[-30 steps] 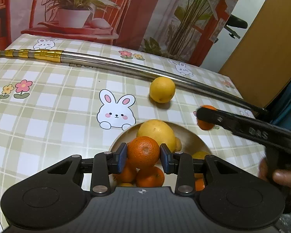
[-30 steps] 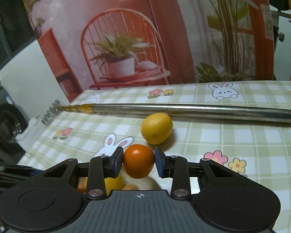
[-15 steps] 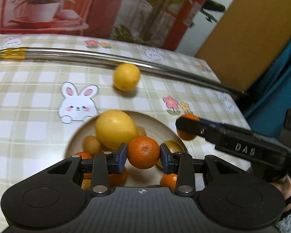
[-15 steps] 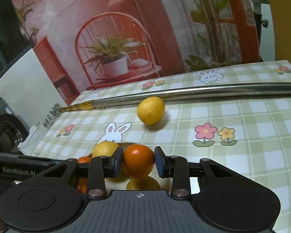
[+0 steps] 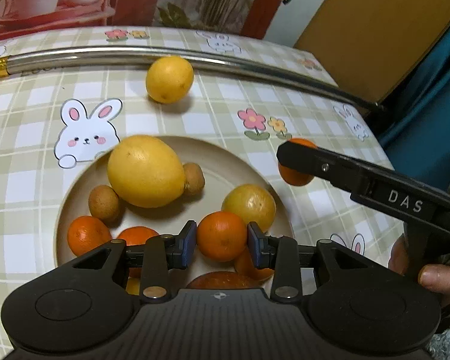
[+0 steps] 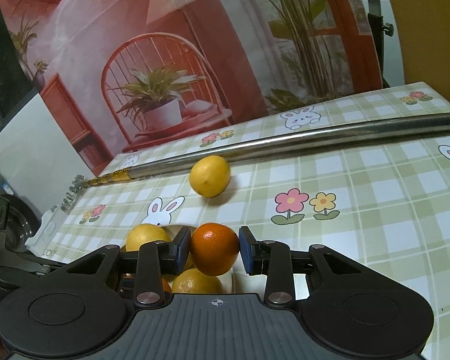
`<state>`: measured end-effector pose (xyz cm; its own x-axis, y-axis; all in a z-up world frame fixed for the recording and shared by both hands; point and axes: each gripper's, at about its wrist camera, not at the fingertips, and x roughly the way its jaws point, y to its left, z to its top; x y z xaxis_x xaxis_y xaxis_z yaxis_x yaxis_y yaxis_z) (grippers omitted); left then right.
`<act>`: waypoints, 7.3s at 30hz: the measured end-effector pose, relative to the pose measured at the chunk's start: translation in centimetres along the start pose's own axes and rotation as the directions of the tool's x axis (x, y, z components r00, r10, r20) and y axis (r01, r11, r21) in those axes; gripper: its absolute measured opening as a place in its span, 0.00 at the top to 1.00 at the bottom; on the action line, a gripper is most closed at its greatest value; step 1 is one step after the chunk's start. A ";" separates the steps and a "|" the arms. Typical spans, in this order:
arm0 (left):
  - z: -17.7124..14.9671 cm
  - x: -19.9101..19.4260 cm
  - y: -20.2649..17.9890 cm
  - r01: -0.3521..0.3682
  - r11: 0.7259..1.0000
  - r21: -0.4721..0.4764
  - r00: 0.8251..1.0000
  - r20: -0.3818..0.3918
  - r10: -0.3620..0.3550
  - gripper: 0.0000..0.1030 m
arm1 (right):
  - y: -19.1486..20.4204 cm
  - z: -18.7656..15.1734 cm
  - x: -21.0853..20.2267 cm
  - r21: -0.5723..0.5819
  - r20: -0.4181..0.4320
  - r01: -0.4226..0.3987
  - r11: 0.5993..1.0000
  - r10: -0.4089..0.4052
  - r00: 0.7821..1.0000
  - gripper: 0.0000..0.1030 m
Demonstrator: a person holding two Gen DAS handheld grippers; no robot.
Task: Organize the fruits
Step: 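Lower the tangerine onto the plate and open the left gripper while the right carries its tangerine, then lower the tangerine onto the plate and open the right gripper, then grasp the last lemon beside the pole with the right gripper, then carry the lemon onto the plate and open the right gripper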
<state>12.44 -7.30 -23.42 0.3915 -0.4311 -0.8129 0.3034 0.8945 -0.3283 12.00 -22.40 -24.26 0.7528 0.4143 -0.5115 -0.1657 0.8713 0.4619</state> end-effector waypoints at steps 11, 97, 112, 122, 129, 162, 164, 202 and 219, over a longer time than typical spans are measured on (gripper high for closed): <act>0.0 0.1 -0.2 -0.006 1.000 0.008 1.000 0.003 0.006 0.61 | 0.0 -0.1 0.0 0.002 0.000 -0.002 1.000 0.002 1.000 0.69; -0.8 -11.4 8.2 -0.220 0.943 -0.251 0.897 0.327 0.296 0.56 | 4.8 1.9 3.5 -0.243 -0.058 0.114 0.963 -0.132 0.990 0.62; 2.4 -13.3 8.4 -0.337 0.912 -0.234 0.816 0.410 0.407 0.52 | 4.2 6.8 4.8 -0.331 0.056 0.127 0.935 -0.115 0.992 0.49; 2.6 -10.4 8.4 -0.269 0.945 -0.184 0.891 0.325 0.317 0.51 | 3.7 7.9 11.1 -0.298 -0.025 0.044 0.953 -0.054 0.998 0.36; 2.4 -8.7 8.4 -0.264 0.951 -0.162 0.910 0.284 0.301 0.50 | 2.5 7.8 15.6 -0.203 -0.111 0.042 0.978 -0.065 0.992 0.35; 1.8 -7.5 8.6 -0.271 0.947 -0.170 0.932 0.201 0.303 0.17 | 1.7 7.2 17.1 -0.117 -0.189 0.010 0.993 -0.032 0.981 0.47; 1.7 -7.5 8.6 -0.272 0.947 -0.173 0.930 0.204 0.304 0.17 | 1.7 7.1 16.3 -0.113 -0.171 -0.001 0.994 -0.019 0.985 0.47; -0.2 -9.1 8.2 -0.261 0.948 -0.183 0.928 0.223 0.299 0.16 | 9.4 -0.5 4.9 -0.338 -0.322 -0.231 0.912 0.119 0.939 0.47; -0.6 -9.7 7.7 -0.253 0.952 -0.172 0.930 0.229 0.288 0.16 | 10.0 -0.2 5.0 -0.335 -0.321 -0.199 0.921 0.087 0.943 0.46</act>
<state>10.45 3.84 -18.33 0.6503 -0.1700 -0.7404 0.0403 0.9810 -0.1898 14.01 -11.62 -22.35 0.4911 0.5512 -0.6745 -0.5161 0.8079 0.2845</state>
